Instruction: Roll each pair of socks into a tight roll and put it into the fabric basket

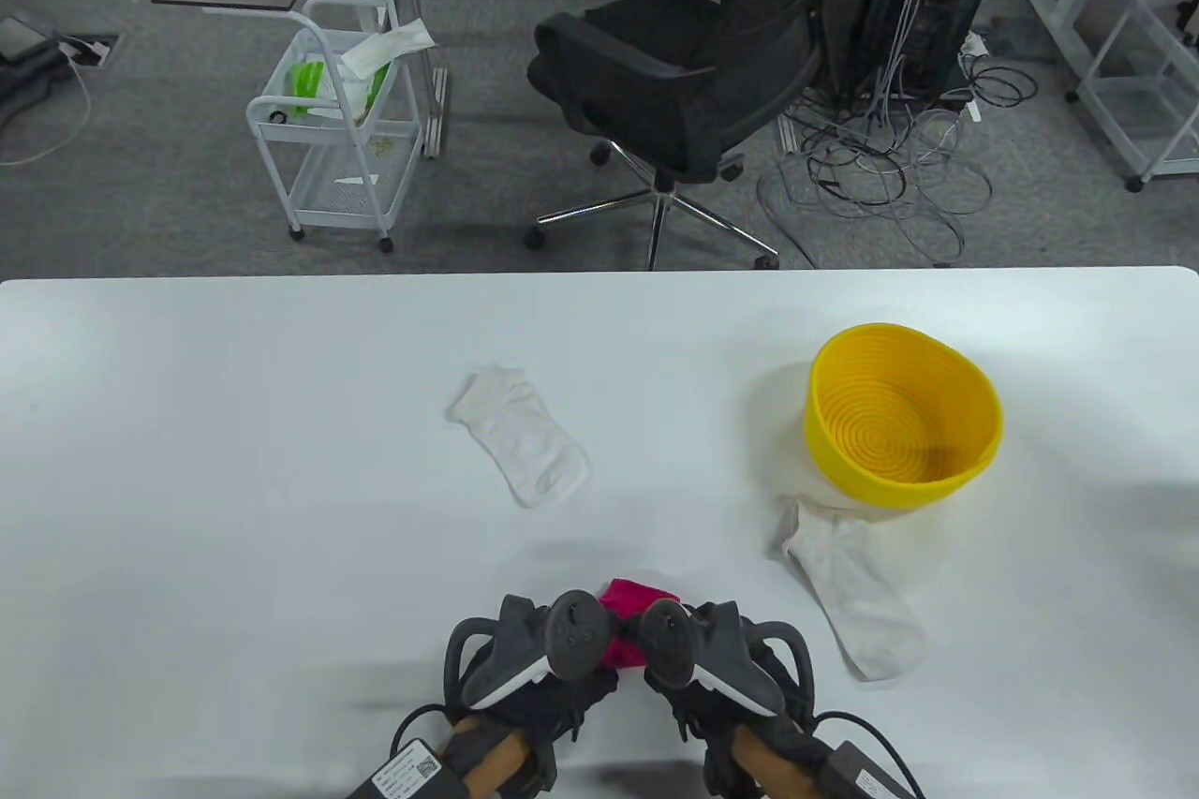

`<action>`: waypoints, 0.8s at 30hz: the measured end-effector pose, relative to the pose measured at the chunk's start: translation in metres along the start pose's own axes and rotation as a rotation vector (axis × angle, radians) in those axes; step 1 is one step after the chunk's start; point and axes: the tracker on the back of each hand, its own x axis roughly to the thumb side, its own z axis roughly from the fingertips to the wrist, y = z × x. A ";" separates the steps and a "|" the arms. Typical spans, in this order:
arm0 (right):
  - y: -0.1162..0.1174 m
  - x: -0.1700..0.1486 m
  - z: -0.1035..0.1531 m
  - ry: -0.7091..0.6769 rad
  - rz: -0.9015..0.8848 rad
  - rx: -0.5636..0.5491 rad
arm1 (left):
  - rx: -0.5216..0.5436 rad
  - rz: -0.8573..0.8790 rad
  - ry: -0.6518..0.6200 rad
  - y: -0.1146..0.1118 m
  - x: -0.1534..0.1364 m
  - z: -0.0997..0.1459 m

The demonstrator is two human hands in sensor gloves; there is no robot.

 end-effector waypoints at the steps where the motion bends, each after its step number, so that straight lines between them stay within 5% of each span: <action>1: 0.000 0.000 0.000 0.002 0.004 -0.007 | 0.000 -0.005 -0.004 -0.002 0.000 -0.001; 12: -0.010 -0.005 0.003 -0.035 -0.040 -0.023 | 0.016 0.021 -0.039 -0.005 0.003 -0.002; 17: -0.024 -0.004 0.014 -0.095 -0.044 -0.121 | -0.010 0.051 -0.036 -0.005 0.001 -0.002; 24: -0.012 0.001 0.008 -0.076 0.012 -0.003 | -0.035 0.115 -0.021 -0.005 -0.004 -0.004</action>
